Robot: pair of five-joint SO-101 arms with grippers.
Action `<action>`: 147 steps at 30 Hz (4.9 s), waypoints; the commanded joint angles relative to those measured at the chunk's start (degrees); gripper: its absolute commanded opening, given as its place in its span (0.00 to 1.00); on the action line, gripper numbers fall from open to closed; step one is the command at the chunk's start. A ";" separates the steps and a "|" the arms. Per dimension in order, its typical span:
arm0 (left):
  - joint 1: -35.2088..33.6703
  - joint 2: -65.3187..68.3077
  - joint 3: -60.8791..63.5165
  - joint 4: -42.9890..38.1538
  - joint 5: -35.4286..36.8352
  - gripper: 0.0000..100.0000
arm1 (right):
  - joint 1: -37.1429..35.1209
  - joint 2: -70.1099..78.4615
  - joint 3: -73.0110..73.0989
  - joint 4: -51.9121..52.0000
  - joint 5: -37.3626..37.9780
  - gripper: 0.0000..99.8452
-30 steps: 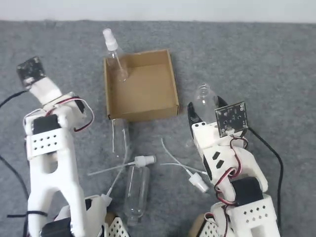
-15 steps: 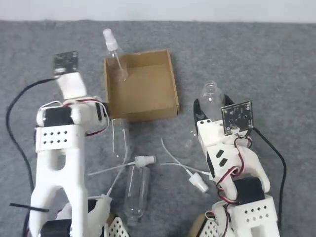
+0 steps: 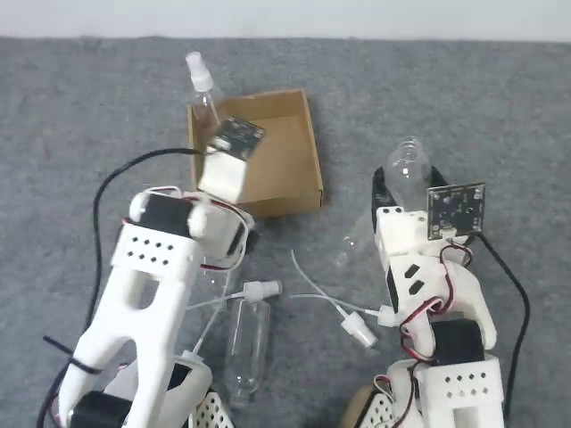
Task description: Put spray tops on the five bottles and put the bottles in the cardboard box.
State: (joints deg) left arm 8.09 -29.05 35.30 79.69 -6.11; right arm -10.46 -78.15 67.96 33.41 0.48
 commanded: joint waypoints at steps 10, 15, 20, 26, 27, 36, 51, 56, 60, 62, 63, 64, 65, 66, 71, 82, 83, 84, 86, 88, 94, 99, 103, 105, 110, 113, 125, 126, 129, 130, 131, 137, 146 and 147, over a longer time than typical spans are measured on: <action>13.27 -2.20 1.45 0.79 -6.07 0.19 | 4.09 -2.15 -0.97 -2.33 -0.97 0.09; 13.19 -2.20 4.62 1.14 -12.92 0.19 | 4.35 -1.89 -0.88 -2.95 -0.97 0.09; 13.19 -2.20 8.84 1.14 -19.52 0.19 | 4.18 -1.80 -0.88 -3.03 -0.97 0.09; 13.27 -2.20 12.00 0.79 -23.91 0.19 | 4.09 -1.71 -0.88 -3.03 -0.88 0.09; 13.36 -2.20 12.35 0.62 -24.44 0.19 | 4.09 -1.71 -0.88 -3.03 -0.79 0.09; 13.19 -2.20 16.92 -7.91 -24.70 0.19 | 4.09 -1.63 -0.88 -3.12 -0.62 0.09; 13.27 -1.14 16.57 -9.76 -24.35 0.19 | 4.00 -1.63 -0.88 -3.12 -0.53 0.09; 13.19 10.02 12.09 -9.32 -24.35 0.19 | 4.00 -1.63 -0.88 -3.12 -0.53 0.09; 13.19 20.66 6.73 -9.41 -22.24 0.19 | 4.00 -1.63 -0.88 -3.12 -0.53 0.09; 13.10 24.62 4.70 -9.41 -22.24 0.19 | 4.00 -1.63 -0.88 -3.12 -0.53 0.09; 13.01 26.20 3.82 -9.41 -22.24 0.19 | 4.00 -1.63 -0.88 -3.12 -0.53 0.09; 12.48 27.52 3.12 -9.41 -22.24 0.19 | 4.00 -1.63 -0.88 -3.12 -0.53 0.09; 11.87 28.66 2.51 -9.67 -22.24 0.19 | 4.00 -1.63 -0.88 -3.12 -0.53 0.09; 11.16 29.54 1.80 -9.76 -22.33 0.19 | 4.00 -1.63 -0.88 -3.12 -0.53 0.09; 8.18 31.47 -0.75 -9.76 -22.33 0.16 | 4.00 -1.63 -0.88 -3.12 -0.53 0.10; 9.58 31.30 -0.84 -9.41 -21.89 0.01 | 4.00 -1.63 -0.88 -3.12 -0.44 0.10; 9.58 31.21 -0.84 -9.23 -21.89 0.01 | 4.00 -1.63 -0.88 -3.12 -0.44 0.10; 9.58 31.12 -0.92 -8.79 -21.80 0.01 | 4.00 -1.63 -0.88 -3.12 -0.44 0.10; 9.58 31.12 -1.98 -7.21 -20.40 0.01 | 4.00 -1.63 -0.88 -3.12 -0.44 0.10; 9.58 31.12 -3.65 -5.10 -18.11 0.01 | 4.00 -1.63 -0.88 -3.21 -0.44 0.10; 9.58 31.12 -5.93 -2.29 -16.26 0.01 | 4.00 -1.71 -0.88 -3.21 -0.44 0.10; 9.58 31.12 -6.02 -2.11 -16.26 0.01 | 4.00 -1.98 -0.88 -3.21 -0.44 0.10; 9.58 31.03 -6.11 -2.02 -16.26 0.01 | 4.00 -2.07 -0.88 -3.21 -0.44 0.10; 9.58 31.03 -6.11 -2.02 -16.26 0.01 | 4.00 -2.07 -0.88 -3.21 -0.44 0.10; 9.67 24.09 -3.91 -1.05 -16.26 0.01 | 4.00 -2.15 -0.88 -3.21 -0.44 0.10; 9.23 17.93 -1.45 -1.23 -16.18 0.01 | 4.00 -2.15 -0.88 -3.21 -0.44 0.10; 9.14 6.86 1.80 -0.97 -11.69 0.01 | 1.10 -1.71 -0.88 -3.12 2.55 0.09; 9.14 6.15 1.80 -0.97 -11.43 0.01 | 1.19 -1.71 -0.88 -3.12 2.55 0.09; 9.05 4.13 2.68 -1.23 -9.23 0.01 | 1.01 -1.71 -0.88 -3.12 2.64 0.09; 9.05 3.25 3.03 -1.23 -8.88 0.01 | 1.01 -1.71 -0.88 -3.12 2.64 0.09; 9.05 2.29 3.30 -1.23 -8.62 0.01 | 1.01 -1.71 -0.88 -3.12 2.64 0.09; 9.05 -4.48 5.49 -1.32 -8.62 0.01 | 0.92 -1.71 -0.88 -3.12 2.55 0.09; 9.05 -13.01 8.75 -2.73 -7.21 0.01 | 0.92 -1.63 -0.79 -3.03 2.46 0.09; 9.05 -13.71 9.45 -3.52 -5.98 0.01 | 0.92 -1.63 -0.79 -3.03 2.37 0.09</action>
State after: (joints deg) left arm 17.41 -38.37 44.00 78.37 -15.08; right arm -8.97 -78.51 67.96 31.82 2.24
